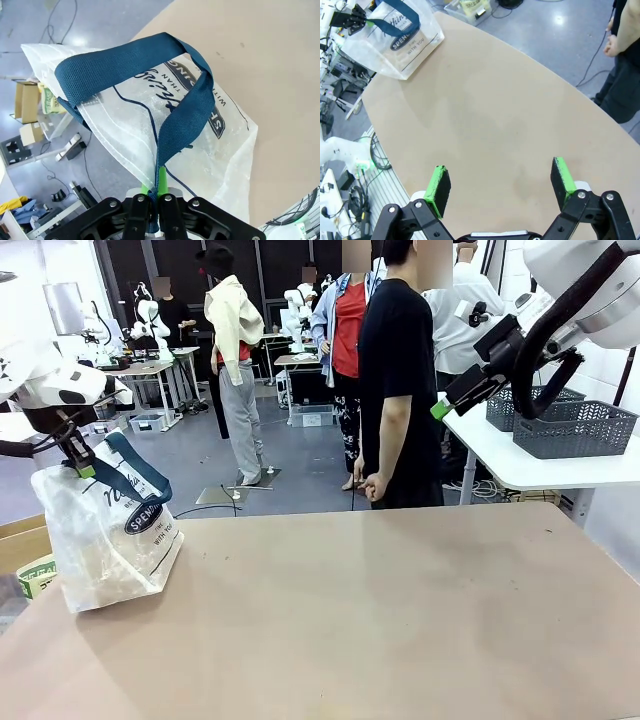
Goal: Transfer purchased items from the store into the shopping bag.
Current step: Move the Reusable shopping bag to the right side of the table.
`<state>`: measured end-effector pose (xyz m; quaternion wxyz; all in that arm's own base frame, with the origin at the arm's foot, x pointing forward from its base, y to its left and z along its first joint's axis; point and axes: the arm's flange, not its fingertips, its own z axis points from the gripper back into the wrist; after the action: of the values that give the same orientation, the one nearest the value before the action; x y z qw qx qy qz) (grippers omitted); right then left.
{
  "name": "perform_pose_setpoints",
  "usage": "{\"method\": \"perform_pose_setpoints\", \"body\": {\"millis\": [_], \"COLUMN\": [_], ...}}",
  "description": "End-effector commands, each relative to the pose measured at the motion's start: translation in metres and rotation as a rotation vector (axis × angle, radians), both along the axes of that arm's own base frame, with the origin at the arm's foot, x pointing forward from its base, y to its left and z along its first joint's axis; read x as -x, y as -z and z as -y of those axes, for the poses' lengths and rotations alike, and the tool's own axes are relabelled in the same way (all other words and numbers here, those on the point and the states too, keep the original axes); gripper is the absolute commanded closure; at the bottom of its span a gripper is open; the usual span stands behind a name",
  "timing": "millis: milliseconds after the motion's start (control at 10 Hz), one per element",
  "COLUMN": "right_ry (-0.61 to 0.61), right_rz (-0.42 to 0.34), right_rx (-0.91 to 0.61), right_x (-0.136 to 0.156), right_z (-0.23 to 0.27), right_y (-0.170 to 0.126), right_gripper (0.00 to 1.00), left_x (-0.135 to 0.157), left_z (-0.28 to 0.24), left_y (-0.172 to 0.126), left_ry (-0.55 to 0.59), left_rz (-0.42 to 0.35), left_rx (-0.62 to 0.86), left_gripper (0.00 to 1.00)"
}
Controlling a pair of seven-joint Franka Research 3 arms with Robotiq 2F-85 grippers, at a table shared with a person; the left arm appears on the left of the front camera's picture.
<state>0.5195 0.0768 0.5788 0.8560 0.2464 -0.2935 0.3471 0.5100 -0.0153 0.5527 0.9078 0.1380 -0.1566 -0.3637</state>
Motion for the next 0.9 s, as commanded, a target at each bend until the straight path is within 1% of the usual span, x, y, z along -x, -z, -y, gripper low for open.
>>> {"method": "perform_pose_setpoints", "body": {"millis": [0,100,200,600,700,800], "right_ry": [0.006,0.006,0.006,0.006,0.006,0.006], "right_rz": [0.003,0.003,0.003,0.003,0.003,0.003], "right_rx": [0.02,0.02,0.02,0.02,0.02,0.02], "right_x": [-0.0001,-0.0001,-0.0001,-0.0001,-0.0001,-0.0001], "right_z": [-0.0004,-0.0004,-0.0004,-0.0004,-0.0004,-0.0004], "right_y": [-0.0009,-0.0009,-0.0009,-0.0009,-0.0009,-0.0009], "right_gripper": [0.0,0.0,0.0,0.0,0.0,0.0], "left_x": [-0.001,0.0,0.0009,0.0025,0.0035,0.0045], "left_z": [-0.0015,0.0,-0.0007,-0.002,-0.0005,0.0008], "left_y": [-0.0041,0.0,-0.0003,-0.0042,-0.0059,-0.0078], "left_ry": [-0.01,0.0,-0.002,-0.008,-0.001,0.005], "left_rz": [0.014,0.0,0.012,0.011,0.012,0.012], "left_rx": [-0.002,0.0,0.0,0.003,0.005,0.003], "left_gripper": [1.0,0.96,0.77,0.02,0.0,0.0]}}
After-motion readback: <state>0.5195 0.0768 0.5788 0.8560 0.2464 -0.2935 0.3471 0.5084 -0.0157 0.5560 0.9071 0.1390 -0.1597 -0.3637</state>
